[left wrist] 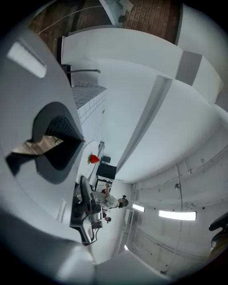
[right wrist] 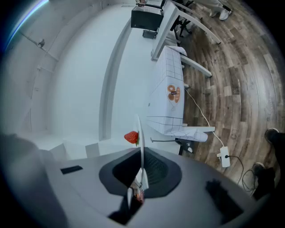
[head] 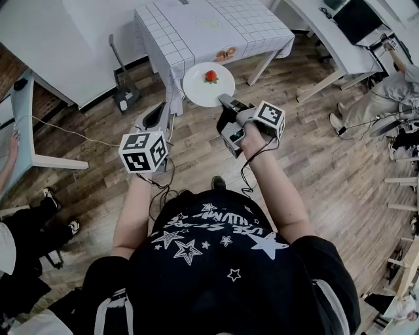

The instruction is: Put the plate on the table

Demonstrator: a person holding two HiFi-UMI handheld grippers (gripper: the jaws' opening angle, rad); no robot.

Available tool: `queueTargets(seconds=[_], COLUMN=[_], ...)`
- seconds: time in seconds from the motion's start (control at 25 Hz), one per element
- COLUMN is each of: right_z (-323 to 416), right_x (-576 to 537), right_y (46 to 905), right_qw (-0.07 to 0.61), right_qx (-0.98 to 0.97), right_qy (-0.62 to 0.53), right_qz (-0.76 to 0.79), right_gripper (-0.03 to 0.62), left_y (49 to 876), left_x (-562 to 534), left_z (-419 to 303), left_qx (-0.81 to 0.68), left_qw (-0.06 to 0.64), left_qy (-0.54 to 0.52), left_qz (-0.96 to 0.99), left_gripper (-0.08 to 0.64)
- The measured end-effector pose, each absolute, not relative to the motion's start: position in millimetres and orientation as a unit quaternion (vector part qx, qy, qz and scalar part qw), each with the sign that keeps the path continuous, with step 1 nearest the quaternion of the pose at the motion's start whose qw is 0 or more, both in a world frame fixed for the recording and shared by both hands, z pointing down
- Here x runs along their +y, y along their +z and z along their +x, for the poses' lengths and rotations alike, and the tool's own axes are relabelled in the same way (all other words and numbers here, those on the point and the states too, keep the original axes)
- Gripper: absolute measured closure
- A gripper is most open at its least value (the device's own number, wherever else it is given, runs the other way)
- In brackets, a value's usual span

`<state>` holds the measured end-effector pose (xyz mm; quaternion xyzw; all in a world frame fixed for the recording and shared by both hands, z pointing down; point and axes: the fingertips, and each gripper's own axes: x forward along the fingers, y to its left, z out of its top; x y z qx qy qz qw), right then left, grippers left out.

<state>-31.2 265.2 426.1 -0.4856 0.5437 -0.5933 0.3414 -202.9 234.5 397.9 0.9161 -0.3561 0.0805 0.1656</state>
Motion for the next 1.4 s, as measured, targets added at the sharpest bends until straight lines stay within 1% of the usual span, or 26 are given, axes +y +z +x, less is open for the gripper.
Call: queueTargets(seconds=[0.52, 1.12, 1.28, 1.4], right_z=[-45, -59, -55, -46], right_x=[275, 297, 303, 292], right_y=[415, 429, 429, 435], right_qw=[0.355, 0.384, 0.384, 0.396], right_qx=[0.546, 0.525, 0.515, 0.520], right_qy=[-0.587, -0.574, -0.578, -0.576], right_qz=[-0.481, -0.497, -0.504, -0.492], right_gripper=[0.572, 0.572, 0.572, 0.572], left_y=[395, 409, 408, 407], left_x=[238, 251, 251, 243], left_z=[-204, -217, -213, -210], left_qx=[-0.332, -0.298, -0.297, -0.304], left_qw=[0.164, 0.160, 0.160, 0.158], left_qy=[0.094, 0.106, 0.106, 0.100], left_qz=[0.924, 0.935, 0.936, 0.934], left_gripper=[0.551, 0.551, 0.551, 0.551])
